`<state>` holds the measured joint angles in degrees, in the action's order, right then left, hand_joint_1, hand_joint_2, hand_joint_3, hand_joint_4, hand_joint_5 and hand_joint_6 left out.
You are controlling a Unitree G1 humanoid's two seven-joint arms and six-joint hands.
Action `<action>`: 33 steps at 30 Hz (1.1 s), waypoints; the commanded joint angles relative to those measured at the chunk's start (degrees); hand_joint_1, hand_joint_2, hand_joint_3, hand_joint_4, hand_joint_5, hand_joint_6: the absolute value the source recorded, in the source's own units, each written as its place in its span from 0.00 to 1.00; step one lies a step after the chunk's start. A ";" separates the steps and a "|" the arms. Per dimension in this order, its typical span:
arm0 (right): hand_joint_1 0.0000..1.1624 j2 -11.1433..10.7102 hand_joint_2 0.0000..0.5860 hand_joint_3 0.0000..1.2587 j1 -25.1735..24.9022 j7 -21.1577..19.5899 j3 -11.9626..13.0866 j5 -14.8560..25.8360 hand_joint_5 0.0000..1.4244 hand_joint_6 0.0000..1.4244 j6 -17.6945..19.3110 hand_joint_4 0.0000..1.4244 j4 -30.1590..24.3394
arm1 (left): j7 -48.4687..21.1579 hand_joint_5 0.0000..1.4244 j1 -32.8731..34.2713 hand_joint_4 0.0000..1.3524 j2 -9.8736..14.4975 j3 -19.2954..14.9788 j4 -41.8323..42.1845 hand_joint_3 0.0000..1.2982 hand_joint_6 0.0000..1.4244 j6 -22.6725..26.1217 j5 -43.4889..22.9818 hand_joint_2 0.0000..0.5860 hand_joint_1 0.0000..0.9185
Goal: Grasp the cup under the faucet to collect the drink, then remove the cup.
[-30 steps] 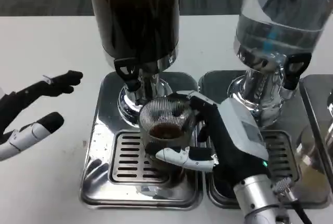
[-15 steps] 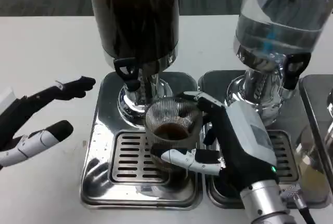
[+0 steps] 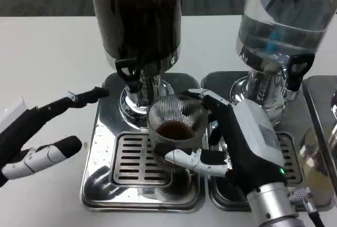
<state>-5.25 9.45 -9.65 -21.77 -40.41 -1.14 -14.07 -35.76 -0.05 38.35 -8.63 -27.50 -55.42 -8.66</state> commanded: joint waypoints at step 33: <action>0.63 -3.98 0.50 0.35 11.36 5.80 2.12 3.02 0.51 0.65 1.37 0.40 -15.79 | -7.29 0.05 -12.19 0.02 5.38 -1.47 12.61 0.12 0.10 -4.81 -9.22 0.19 0.00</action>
<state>-9.37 20.54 -3.75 -20.27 -38.42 -1.19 -27.47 -41.70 -11.14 42.53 -10.07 -16.09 -59.00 -15.91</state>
